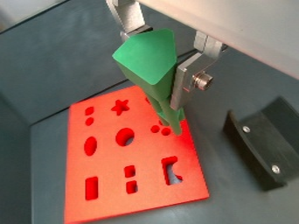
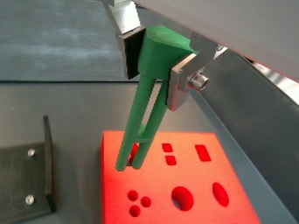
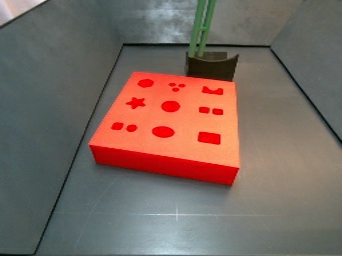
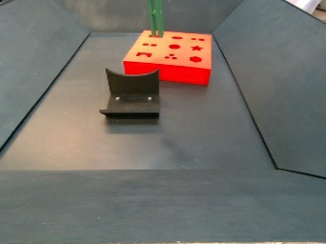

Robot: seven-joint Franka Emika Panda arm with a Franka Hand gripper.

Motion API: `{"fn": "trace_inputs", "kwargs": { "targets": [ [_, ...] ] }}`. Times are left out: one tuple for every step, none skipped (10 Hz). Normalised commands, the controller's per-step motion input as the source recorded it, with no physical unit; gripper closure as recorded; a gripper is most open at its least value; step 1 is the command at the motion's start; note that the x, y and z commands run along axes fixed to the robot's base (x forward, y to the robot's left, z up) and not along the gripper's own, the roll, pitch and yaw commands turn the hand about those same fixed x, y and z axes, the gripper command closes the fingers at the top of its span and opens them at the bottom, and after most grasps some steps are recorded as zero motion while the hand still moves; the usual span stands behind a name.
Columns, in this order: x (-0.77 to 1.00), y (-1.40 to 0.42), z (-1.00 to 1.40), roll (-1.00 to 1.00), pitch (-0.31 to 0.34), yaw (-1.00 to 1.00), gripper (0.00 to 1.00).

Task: Pick up the 3 prong object. Move up. Place the 3 prong object on the fixture. Regrasp the 3 prong object. Move to above the board. Insert the 3 prong object.
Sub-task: Insert the 3 prong object.

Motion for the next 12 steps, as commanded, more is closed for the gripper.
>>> {"fn": "trace_inputs", "kwargs": {
  "targets": [
    [0.0, -0.02, -0.17, -0.21, 0.0, 0.87, 1.0],
    [0.0, -0.04, -0.24, -0.18, 0.0, 0.88, 1.0],
    [0.0, -0.09, -0.28, -0.14, -0.026, 0.87, 1.0],
    [0.0, -0.19, -0.29, -0.09, -0.057, 0.81, 1.0],
    [-0.45, -0.15, -0.1, -0.05, -0.244, 0.58, 1.0],
    [-0.32, -0.12, -0.09, 0.0, -0.193, 0.18, 1.0],
    [-0.18, -0.02, -0.05, 0.01, -0.127, 0.04, 1.0],
    [-0.29, 0.0, -0.22, 0.01, -0.203, 0.15, 1.0],
    [-0.55, 0.0, -0.46, 0.0, -0.366, 0.31, 1.0],
    [-0.41, -0.05, -0.36, -0.04, -0.39, 0.36, 1.0],
    [-0.16, -0.13, -0.32, -0.04, -0.359, 0.31, 1.0],
    [-0.07, -0.13, -0.21, 0.0, -0.206, 0.07, 1.0]
  ]
}}
